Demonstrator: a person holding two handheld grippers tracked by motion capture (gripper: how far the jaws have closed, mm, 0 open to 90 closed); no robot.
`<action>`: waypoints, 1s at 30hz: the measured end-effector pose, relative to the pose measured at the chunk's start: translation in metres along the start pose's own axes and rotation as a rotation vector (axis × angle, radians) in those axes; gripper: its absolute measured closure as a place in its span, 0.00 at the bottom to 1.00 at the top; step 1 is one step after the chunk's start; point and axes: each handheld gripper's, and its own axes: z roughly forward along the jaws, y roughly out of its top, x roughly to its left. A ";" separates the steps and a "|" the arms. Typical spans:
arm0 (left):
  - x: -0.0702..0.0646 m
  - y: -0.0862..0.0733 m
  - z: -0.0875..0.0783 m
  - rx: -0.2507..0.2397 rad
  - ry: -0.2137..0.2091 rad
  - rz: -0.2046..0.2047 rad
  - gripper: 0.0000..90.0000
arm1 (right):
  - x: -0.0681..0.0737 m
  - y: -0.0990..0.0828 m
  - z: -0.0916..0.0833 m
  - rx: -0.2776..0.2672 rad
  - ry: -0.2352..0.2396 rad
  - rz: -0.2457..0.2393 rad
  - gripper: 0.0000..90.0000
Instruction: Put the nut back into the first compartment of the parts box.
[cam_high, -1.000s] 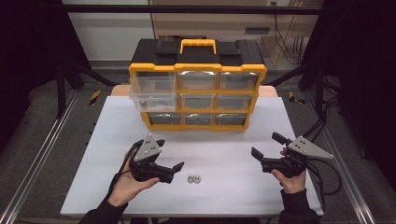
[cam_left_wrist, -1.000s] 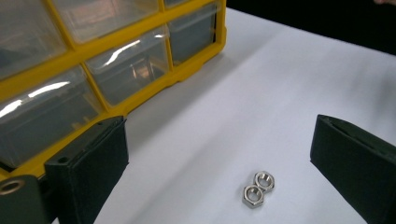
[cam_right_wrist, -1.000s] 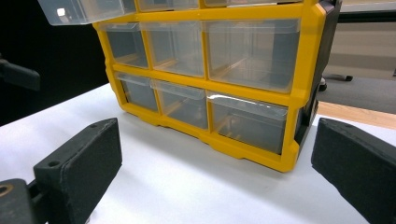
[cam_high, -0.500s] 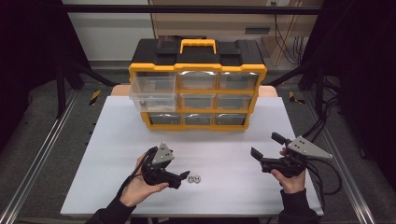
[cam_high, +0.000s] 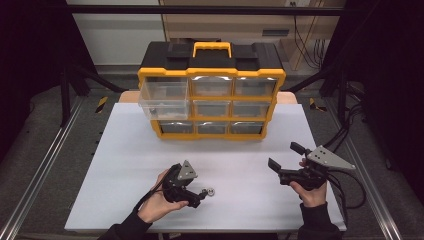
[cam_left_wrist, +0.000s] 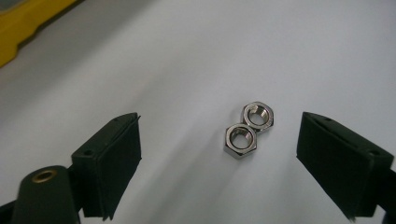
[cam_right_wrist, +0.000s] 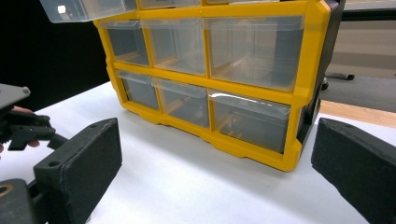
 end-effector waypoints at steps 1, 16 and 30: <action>-0.001 0.000 0.001 0.005 -0.001 0.004 0.16 | 0.000 0.000 0.000 0.000 0.000 0.000 0.03; -0.008 -0.004 0.022 0.081 -0.052 0.045 0.37 | 0.000 0.000 0.000 0.005 0.001 -0.003 0.03; -0.009 -0.003 0.027 0.104 -0.066 0.077 0.59 | 0.000 -0.001 0.001 0.004 0.003 -0.003 0.03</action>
